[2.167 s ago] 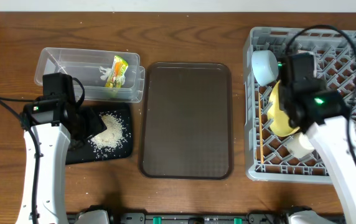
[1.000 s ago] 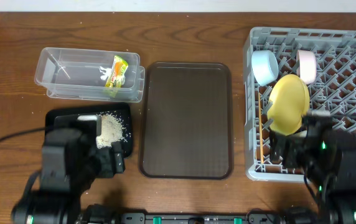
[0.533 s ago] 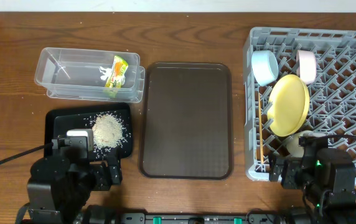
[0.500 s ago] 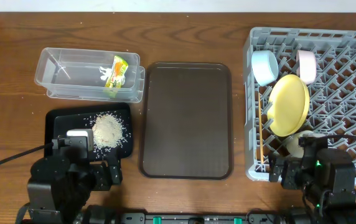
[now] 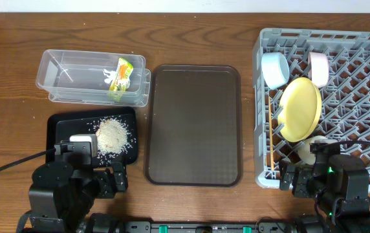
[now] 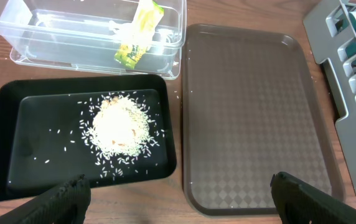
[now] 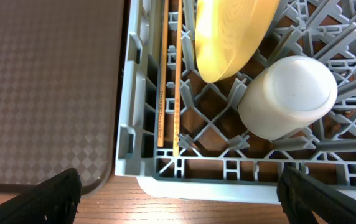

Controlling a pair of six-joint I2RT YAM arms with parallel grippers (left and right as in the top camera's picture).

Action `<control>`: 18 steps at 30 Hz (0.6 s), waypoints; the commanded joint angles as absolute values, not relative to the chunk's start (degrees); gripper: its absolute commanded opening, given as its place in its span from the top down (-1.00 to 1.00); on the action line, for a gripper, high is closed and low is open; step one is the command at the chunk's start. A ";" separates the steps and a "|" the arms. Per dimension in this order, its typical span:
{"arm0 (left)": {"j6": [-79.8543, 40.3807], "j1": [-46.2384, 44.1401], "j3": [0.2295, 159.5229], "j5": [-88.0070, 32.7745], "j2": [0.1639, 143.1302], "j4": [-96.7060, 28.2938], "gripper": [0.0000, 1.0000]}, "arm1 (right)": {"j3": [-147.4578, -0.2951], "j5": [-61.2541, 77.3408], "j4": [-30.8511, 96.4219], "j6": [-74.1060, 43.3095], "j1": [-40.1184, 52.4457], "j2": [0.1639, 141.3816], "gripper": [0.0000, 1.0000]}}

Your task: Sort waste into correct bins and load items into the dishwasher rack

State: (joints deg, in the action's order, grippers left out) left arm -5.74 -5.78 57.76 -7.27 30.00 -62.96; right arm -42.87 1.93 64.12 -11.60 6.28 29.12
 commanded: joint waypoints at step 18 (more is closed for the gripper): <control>-5.17 -5.82 57.52 -6.63 29.85 -62.92 -0.91 | -42.52 1.76 64.20 -12.38 6.07 28.29 -0.98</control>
